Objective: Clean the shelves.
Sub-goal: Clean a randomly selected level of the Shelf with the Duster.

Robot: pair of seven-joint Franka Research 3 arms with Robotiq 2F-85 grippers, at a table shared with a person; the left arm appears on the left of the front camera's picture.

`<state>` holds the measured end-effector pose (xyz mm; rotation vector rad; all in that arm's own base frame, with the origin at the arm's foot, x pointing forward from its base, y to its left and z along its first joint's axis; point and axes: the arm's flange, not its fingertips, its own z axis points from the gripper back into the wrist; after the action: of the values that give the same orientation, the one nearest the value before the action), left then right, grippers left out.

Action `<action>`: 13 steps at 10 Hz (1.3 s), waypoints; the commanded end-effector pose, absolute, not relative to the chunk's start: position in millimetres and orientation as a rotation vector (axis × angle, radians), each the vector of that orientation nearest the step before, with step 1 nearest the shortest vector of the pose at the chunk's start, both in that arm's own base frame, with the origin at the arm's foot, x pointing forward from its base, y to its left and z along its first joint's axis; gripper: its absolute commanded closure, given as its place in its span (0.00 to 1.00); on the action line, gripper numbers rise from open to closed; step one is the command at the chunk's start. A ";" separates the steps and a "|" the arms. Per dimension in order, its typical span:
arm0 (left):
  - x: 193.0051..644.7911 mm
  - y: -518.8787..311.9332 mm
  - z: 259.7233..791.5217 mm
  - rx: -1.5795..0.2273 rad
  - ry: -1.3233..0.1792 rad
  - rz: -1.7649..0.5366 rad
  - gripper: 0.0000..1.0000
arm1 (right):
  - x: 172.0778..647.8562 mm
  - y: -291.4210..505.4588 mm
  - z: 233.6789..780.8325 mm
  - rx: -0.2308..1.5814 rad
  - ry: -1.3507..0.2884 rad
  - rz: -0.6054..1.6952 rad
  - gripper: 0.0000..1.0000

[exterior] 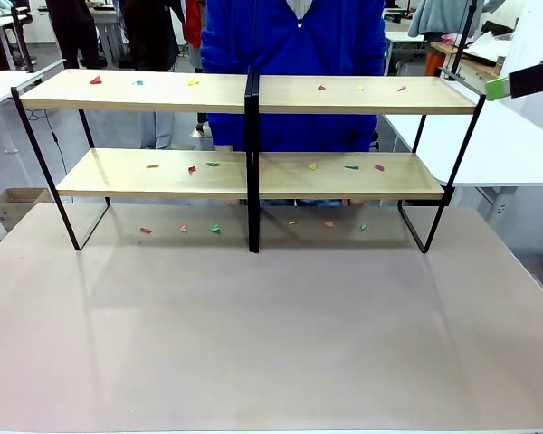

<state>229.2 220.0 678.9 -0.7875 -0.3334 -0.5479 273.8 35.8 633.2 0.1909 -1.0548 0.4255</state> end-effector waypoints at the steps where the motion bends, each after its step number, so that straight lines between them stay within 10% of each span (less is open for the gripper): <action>1: 227.7 224.4 681.4 -0.774 -0.326 -0.568 1.00 | 273.7 35.9 633.7 0.199 -1.056 0.427 0.00; 6: 229.8 221.0 680.1 -0.783 -0.329 -0.548 0.88 | 273.7 35.9 633.7 0.199 -1.056 0.427 0.00; 13: 222.2 -6.0 615.4 -0.431 0.362 -1.151 0.88 | 273.7 35.9 633.7 0.199 -1.056 0.427 0.00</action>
<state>218.6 0.0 635.8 -0.4609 0.2885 -1.1005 273.6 35.9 633.3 0.1907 -1.0553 0.4260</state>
